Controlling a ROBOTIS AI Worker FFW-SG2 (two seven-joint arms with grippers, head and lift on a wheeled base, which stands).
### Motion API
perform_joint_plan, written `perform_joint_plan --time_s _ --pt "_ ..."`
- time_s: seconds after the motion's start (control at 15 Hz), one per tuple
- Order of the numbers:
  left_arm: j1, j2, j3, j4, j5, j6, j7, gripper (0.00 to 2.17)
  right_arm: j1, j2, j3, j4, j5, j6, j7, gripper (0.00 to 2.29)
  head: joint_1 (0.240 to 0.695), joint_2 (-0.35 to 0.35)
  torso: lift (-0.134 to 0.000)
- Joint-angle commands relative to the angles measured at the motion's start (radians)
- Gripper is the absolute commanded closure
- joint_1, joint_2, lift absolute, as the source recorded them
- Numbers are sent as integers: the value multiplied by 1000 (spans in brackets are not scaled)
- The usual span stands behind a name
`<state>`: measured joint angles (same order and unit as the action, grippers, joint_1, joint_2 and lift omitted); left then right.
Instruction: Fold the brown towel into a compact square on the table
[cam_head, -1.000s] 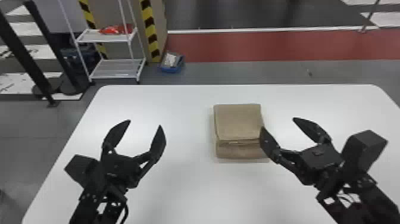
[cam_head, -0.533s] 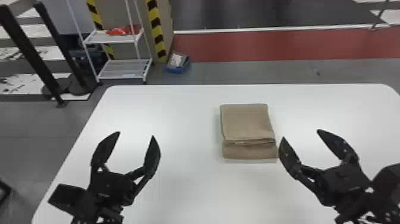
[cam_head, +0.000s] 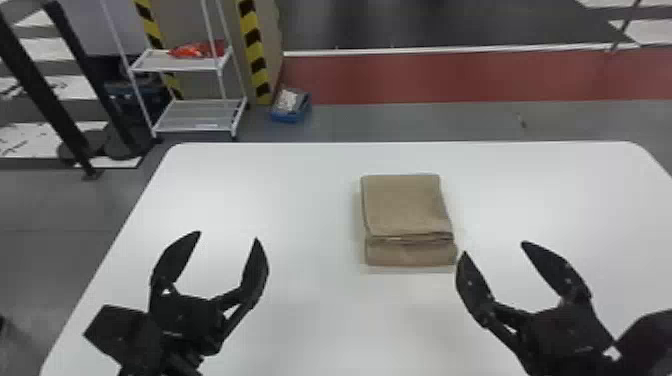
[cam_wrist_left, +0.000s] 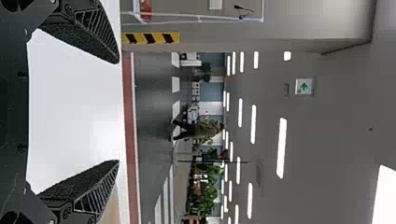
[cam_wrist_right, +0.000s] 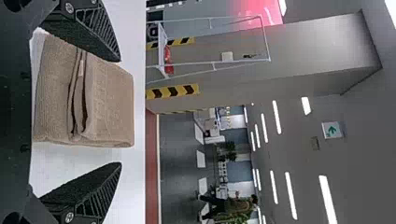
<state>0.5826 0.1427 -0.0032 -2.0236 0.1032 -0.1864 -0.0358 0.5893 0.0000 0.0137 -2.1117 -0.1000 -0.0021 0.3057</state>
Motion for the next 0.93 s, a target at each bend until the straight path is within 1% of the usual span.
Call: perform_joint_plan --time_s 0.0,0.07,0.13,0.27,0.4,0.87 --pt "2 0 -8 -33 -7 60 34 130 12 1 32 -34 13 51 -10 93 695 95 -123" --pt "5 0 -9 -44 -8 57 57 130 15 1 35 -45 13 87 -20 97 695 105 -123" --pt "6 0 -9 -52 -10 54 77 130 17 1 35 -48 13 93 -25 97 695 116 -123" --pt "13 0 -4 -53 -8 38 77 134 23 1 26 -57 9 93 -31 97 695 133 -123" --pt "17 0 -4 -55 -8 32 77 134 26 1 22 -63 6 109 -48 97 695 132 -123" --pt "43 0 -1 -76 -8 14 77 134 43 1 20 -74 5 106 -50 97 695 123 -123"
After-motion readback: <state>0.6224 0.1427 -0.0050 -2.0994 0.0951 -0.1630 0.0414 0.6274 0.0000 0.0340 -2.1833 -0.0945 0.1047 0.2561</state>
